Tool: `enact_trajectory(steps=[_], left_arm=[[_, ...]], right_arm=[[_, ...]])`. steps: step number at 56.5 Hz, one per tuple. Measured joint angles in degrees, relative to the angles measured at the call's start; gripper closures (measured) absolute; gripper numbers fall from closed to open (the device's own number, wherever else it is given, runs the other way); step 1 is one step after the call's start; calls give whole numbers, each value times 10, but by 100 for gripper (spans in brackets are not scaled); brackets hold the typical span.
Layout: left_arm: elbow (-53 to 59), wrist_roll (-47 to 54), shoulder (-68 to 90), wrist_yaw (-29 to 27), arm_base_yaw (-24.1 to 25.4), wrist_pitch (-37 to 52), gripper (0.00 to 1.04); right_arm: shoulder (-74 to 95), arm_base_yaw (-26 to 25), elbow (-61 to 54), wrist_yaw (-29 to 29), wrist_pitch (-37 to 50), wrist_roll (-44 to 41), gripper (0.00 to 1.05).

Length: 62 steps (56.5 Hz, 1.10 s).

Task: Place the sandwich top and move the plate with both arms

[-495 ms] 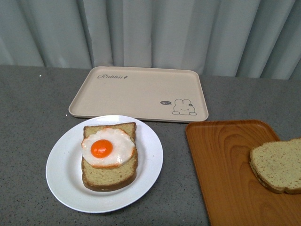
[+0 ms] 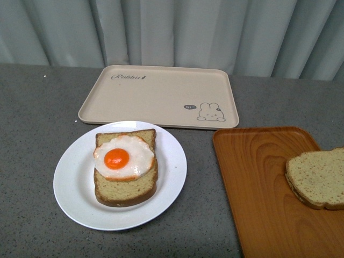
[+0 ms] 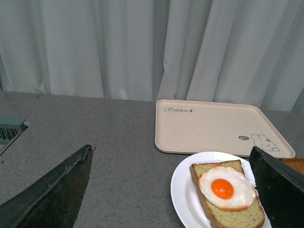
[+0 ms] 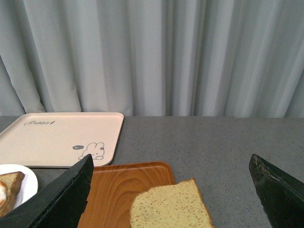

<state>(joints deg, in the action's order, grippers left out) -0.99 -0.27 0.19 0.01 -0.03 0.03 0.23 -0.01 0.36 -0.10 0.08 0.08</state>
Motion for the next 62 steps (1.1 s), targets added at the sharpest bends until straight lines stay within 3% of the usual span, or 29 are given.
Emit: enact_trajectory(steps=[62], left_arm=[[0, 0, 0, 0, 0, 0, 6]], right_arm=[[0, 0, 0, 0, 0, 0, 9]])
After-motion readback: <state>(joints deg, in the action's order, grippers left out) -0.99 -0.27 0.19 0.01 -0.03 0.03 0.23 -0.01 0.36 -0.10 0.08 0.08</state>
